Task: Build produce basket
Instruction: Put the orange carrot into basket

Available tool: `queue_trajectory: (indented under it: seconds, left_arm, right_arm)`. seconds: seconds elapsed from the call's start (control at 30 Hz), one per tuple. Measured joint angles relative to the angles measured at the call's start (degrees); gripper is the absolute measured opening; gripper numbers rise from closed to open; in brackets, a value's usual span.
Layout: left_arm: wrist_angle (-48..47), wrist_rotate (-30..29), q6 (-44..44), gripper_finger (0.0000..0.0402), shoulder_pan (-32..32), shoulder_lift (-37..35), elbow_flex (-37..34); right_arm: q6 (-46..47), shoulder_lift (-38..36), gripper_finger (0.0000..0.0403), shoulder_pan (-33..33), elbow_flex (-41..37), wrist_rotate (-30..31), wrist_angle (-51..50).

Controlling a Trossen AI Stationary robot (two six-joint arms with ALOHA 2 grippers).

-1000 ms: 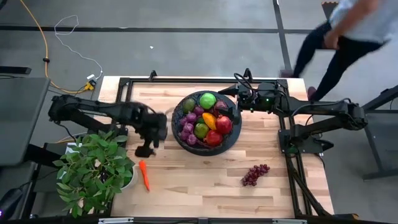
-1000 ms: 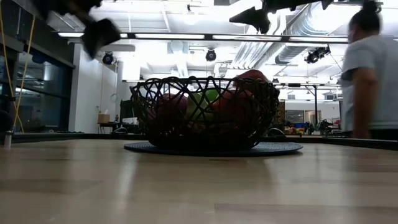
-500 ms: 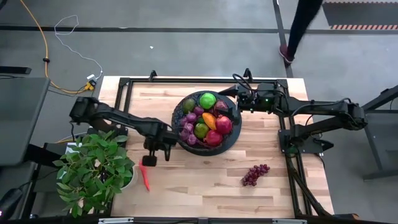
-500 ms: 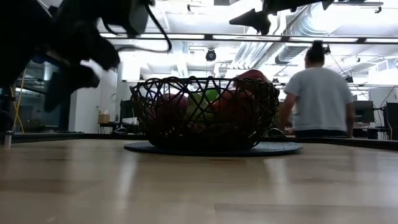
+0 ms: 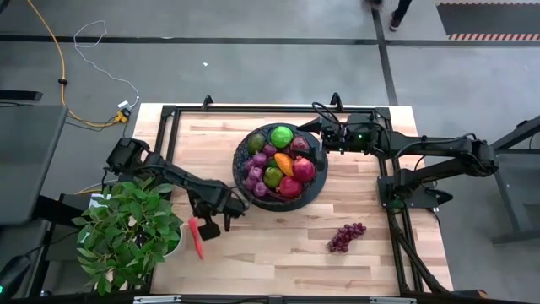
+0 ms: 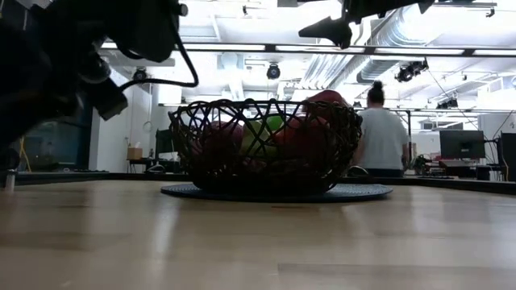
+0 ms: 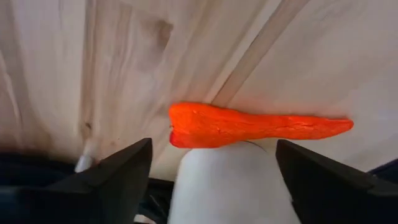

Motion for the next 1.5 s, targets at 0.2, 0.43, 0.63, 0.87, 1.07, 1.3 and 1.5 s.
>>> queue_trajectory:
  seconds: [0.2, 0.43, 0.63, 0.87, 1.07, 1.3, 1.5]
  left_arm:
    - [0.7, -0.3, -7.0, 0.0241, -2.9, 0.4, -0.2]
    - [2.2, 0.1, -9.1, 0.009, -4.2, 0.4, -3.8]
    - [4.1, 2.4, -9.3, 0.0014, -3.5, 0.4, -6.1]
    - [6.2, 2.8, -9.1, 0.0003, -3.5, 0.3, -6.1]
    - [8.2, 1.3, -9.9, 0.0001, -2.0, 0.2, -5.5]
    - [9.9, -6.5, -5.9, 0.0001, 2.8, 0.3, -0.9]
    - [8.4, -7.5, -3.4, 0.0, 4.2, -1.0, 2.4]
  right_arm:
    - [0.0, 0.0, 0.0385, -0.1, 0.0, 0.0, -0.6]
    - [0.0, 0.0, 0.0385, -0.1, 0.0, 0.0, -0.6]
    - [0.0, 0.0, 0.0385, -0.1, 0.0, 0.5, -0.6]
    - [0.0, 0.0, 0.0385, -0.1, 0.0, 1.5, -0.6]
    - [0.0, 0.0, 0.0385, -0.1, 0.0, 1.5, -0.6]
    - [0.0, 0.0, 0.0385, -0.1, 0.0, 1.5, -0.6]
    - [0.0, 0.0, 0.0385, -0.1, 0.0, 1.5, -0.6]
